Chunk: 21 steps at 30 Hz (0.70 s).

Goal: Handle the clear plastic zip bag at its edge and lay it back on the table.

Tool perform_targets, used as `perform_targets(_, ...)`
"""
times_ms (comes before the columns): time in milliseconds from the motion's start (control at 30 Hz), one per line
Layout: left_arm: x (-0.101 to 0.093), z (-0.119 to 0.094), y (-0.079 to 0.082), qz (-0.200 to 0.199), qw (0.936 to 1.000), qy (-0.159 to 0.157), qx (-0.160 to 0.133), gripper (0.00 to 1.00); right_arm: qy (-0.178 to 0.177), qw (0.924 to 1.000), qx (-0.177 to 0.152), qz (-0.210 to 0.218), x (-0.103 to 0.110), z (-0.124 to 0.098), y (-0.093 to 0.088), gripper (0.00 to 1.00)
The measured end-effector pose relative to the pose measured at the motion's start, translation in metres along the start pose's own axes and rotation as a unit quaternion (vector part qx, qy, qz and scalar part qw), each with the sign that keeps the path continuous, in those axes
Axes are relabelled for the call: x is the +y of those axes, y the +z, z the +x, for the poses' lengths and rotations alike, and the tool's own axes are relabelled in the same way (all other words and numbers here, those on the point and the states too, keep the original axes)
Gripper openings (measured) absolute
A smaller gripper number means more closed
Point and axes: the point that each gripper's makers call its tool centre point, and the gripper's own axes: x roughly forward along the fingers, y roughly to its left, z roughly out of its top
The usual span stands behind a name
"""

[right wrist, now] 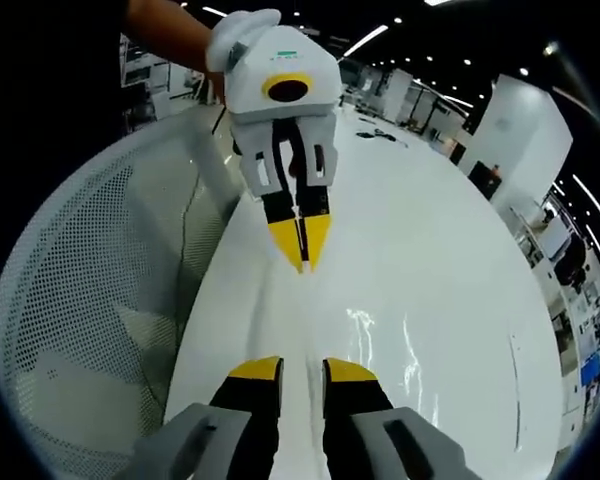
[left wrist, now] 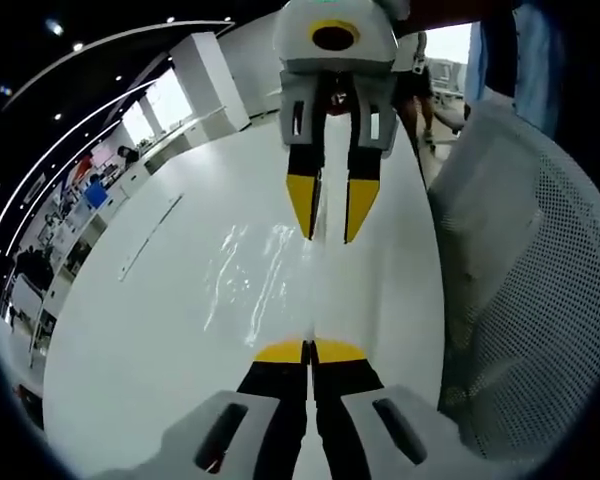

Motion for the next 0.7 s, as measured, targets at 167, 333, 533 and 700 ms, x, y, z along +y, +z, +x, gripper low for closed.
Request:
perform_targets(167,-0.002,0.001,0.002,0.002,1.0,-0.005,0.002,0.0,-0.004,0.9999,-0.011,-0.008,-0.003,0.004,0.015,0.12)
perform_targets(333,-0.004,0.002,0.007,0.001,1.0,-0.007,-0.001,0.0,-0.004,0.9997,-0.024,-0.01,-0.004,0.011,0.027,0.12)
perform_targets(533,-0.006,0.003,0.012,0.002,0.9999,-0.012,-0.002,0.0,0.0,0.9995,-0.027,-0.019,-0.001,0.018,0.035,0.11)
perform_targets(700,-0.005,0.004,0.015,0.001,0.9999,-0.014,-0.003,0.0,0.003,0.9994,-0.025,-0.023,0.001,0.022,0.037,0.11)
